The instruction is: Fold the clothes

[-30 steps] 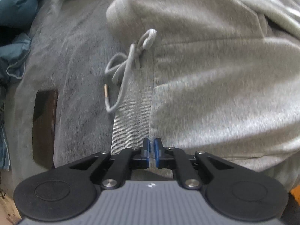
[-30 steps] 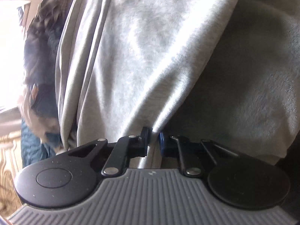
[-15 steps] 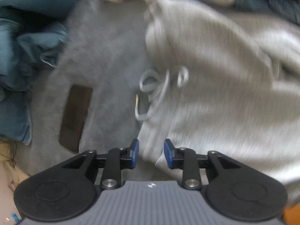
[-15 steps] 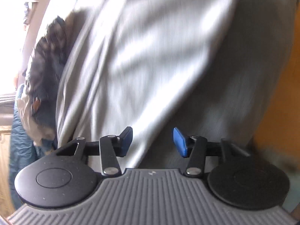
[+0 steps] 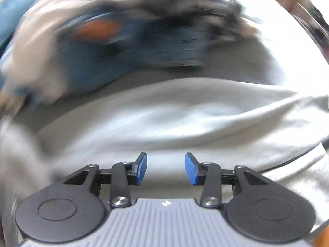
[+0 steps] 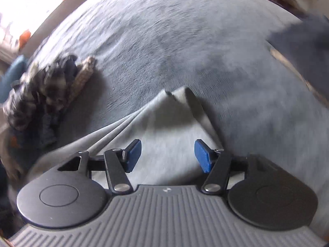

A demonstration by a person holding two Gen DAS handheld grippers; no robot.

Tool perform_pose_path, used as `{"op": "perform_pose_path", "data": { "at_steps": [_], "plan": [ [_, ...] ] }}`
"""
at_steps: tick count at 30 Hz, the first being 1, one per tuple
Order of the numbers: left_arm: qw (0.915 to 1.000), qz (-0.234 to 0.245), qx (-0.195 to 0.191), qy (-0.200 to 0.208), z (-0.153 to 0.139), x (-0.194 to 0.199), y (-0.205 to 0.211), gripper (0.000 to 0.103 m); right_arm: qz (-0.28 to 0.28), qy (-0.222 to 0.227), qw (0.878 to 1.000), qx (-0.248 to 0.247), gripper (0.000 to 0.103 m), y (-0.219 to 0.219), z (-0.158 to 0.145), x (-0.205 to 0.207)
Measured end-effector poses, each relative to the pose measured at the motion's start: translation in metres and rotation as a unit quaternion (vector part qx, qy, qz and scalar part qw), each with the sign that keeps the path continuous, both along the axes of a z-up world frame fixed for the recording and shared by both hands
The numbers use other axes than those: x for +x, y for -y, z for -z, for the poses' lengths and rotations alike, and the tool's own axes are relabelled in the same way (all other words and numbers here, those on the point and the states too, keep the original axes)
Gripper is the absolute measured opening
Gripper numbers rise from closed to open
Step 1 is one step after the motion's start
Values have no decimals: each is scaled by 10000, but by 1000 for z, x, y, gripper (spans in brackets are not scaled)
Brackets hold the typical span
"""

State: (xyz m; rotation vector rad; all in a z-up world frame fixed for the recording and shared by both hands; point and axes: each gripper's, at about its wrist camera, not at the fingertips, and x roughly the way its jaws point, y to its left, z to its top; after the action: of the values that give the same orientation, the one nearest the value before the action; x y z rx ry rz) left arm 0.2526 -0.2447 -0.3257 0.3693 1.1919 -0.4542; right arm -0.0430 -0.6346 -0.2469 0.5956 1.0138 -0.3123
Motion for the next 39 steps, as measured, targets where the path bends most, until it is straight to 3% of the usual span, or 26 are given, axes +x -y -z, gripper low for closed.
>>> {"op": "perform_pose_path", "data": {
  "at_steps": [3,6,10,12,14,15,17,20,24,25,27,29,32,36,39],
  "plan": [
    [9968,734,230,208,21,-1,56,42,-882,-25,9946,-547,57,2,5,42],
    [9896,1339,453,250,38,0,93,42,-1703,73,9804,-989,57,-11,4,73],
    [9755,2041,741,348,48,-6,117,41,-2534,-342,9579,-1308,54,-29,26,99],
    [9685,2319,805,416,46,-11,122,37,-2872,-525,9453,-1457,32,-36,35,107],
    [9648,2469,810,415,45,-17,123,33,-2998,-472,9393,-1601,18,-37,32,100],
    [9631,2536,807,411,43,-21,123,33,-3012,-381,9397,-1573,10,-35,27,95],
    [9592,2705,717,406,37,-30,123,34,-2975,-171,9433,-1463,7,-30,16,86],
    [9560,2871,483,355,31,-42,123,44,-2906,75,9482,-1283,6,-22,-1,80],
    [9550,2924,471,187,37,-50,128,43,-2701,323,9586,-843,6,-8,-14,74],
    [9547,2930,479,183,38,-52,127,41,-2632,388,9616,-677,6,-4,-16,72],
    [9547,2924,494,253,37,-57,124,18,-2430,543,9682,-244,6,4,-18,66],
    [9533,2965,444,357,29,-64,117,8,-2225,717,9719,259,6,13,-20,57],
    [9508,3054,149,503,7,-80,98,5,-2126,824,9704,798,5,16,-21,39],
    [9413,3322,-62,601,-18,-107,80,5,-2381,540,9661,834,5,4,-16,5],
    [9409,3363,-139,387,-23,-119,71,7,-2299,182,9691,871,5,7,-6,-19]
  ]
}}
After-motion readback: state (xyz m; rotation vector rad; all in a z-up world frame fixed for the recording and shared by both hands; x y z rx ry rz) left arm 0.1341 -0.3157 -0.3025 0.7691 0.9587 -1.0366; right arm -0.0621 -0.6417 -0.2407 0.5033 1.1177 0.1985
